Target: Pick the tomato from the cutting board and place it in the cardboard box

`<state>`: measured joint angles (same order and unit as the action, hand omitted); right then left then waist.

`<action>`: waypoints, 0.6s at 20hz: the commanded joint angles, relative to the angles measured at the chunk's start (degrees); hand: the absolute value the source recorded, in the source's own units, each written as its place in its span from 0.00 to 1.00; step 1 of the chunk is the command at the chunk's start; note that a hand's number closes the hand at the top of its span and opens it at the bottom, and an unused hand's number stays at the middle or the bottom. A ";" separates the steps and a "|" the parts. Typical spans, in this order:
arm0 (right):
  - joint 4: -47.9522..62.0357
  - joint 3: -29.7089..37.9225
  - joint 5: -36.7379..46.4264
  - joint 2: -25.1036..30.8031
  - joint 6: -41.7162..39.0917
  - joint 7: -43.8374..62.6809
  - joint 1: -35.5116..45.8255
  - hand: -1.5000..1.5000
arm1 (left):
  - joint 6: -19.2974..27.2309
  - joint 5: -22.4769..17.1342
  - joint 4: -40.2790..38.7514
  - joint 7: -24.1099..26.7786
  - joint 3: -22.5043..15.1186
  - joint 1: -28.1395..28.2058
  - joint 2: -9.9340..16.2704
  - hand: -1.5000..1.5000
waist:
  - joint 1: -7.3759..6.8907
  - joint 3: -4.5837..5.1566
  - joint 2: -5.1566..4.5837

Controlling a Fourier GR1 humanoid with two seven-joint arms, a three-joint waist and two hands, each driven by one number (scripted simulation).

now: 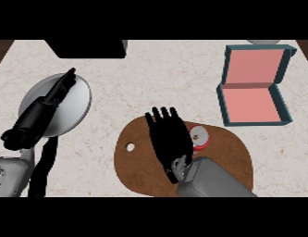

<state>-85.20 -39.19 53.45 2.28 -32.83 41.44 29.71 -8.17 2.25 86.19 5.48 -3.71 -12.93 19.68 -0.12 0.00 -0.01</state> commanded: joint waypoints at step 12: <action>9.79 1.92 9.03 -2.21 7.40 -6.06 -5.63 0.00 | -3.75 1.36 5.71 -2.72 2.81 2.55 -2.65 0.50 | -0.10 -0.01 0.02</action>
<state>-78.48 -36.98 60.59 1.02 -29.18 37.08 27.06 -10.43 4.30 89.85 3.63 -1.80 -11.16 17.18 -0.19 0.00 0.02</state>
